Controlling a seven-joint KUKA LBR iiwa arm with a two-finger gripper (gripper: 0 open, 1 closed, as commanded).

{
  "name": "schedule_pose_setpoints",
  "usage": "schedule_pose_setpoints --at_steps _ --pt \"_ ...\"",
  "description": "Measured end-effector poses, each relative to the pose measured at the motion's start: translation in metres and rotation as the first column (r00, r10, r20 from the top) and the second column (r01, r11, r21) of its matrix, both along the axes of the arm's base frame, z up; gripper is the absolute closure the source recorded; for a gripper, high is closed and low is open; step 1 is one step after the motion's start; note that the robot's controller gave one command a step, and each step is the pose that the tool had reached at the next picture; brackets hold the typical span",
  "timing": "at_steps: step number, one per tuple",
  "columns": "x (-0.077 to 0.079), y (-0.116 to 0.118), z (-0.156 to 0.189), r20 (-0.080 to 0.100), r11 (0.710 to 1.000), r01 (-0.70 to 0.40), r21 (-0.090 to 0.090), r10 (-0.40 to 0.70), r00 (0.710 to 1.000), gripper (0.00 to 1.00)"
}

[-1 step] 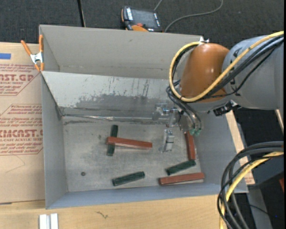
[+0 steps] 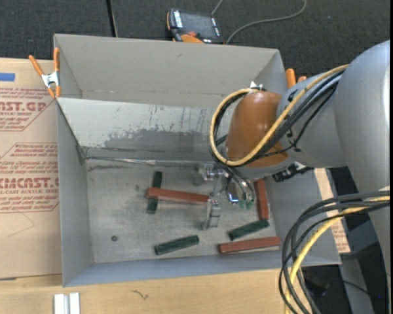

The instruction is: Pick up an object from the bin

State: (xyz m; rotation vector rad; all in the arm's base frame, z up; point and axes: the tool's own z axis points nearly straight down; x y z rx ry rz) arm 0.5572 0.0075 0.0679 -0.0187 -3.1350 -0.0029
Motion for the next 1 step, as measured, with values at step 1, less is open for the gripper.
schedule_pose_setpoints --at_steps 1 --pt "0.0024 -0.0011 0.0045 0.007 1.000 0.001 -0.001 -0.001 1.000 1.00"
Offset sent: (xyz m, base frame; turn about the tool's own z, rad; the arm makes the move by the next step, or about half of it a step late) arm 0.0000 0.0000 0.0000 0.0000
